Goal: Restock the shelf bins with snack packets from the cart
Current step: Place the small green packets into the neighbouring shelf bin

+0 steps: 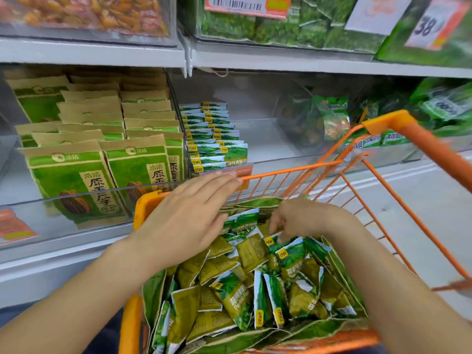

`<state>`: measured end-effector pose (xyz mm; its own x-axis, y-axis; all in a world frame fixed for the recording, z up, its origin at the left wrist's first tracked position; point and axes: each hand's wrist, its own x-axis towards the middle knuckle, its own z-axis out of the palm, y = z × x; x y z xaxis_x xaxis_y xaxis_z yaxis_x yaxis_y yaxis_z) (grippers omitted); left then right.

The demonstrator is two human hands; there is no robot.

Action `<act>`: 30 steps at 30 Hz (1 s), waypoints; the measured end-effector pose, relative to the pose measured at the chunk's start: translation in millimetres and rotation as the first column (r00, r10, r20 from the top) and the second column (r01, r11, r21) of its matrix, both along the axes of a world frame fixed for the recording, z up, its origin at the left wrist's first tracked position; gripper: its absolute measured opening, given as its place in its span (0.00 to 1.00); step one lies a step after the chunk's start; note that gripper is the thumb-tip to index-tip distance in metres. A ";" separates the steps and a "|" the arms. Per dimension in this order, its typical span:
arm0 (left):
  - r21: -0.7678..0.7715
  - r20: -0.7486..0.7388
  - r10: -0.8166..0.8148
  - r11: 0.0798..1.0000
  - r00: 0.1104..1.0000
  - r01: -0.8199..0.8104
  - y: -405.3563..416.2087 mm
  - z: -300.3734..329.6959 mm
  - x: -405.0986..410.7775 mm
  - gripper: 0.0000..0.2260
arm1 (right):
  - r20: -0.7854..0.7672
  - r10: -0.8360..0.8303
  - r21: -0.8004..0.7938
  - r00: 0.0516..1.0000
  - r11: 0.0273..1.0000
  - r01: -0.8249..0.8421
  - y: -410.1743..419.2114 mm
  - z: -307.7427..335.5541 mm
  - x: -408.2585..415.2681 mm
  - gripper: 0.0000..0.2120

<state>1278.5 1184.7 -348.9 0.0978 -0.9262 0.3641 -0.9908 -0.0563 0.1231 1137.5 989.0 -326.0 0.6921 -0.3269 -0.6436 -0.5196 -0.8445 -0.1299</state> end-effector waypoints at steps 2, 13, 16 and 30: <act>0.010 0.012 -0.011 1.000 1.000 0.011 1.1 -0.6 -1.4 0.26 | 0.001 0.013 0.018 1.000 1.000 -0.013 0.8 -1.9 -1.2 0.10; 0.183 -0.940 0.215 0.973 0.266 -0.140 -14.8 14.3 -16.9 0.18 | 0.644 -0.407 0.555 0.648 0.831 -0.030 18.9 19.5 5.6 0.05; 0.129 -0.965 0.172 0.969 0.199 -0.210 -16.8 15.0 -17.1 0.14 | 0.645 -0.484 0.599 0.591 0.801 0.001 22.0 22.5 6.4 0.04; 0.038 0.243 0.107 0.992 0.964 -0.120 -18.6 -12.2 12.7 0.26 | 0.882 -0.101 -0.060 0.460 0.945 0.323 -7.6 56.5 54.4 0.11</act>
<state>1291.2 1166.2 -361.1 0.1190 -0.9324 0.3412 -0.9777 -0.1699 -0.1232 1191.9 981.4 -269.5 0.7454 -0.5796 0.3294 -0.4040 -0.7858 -0.4684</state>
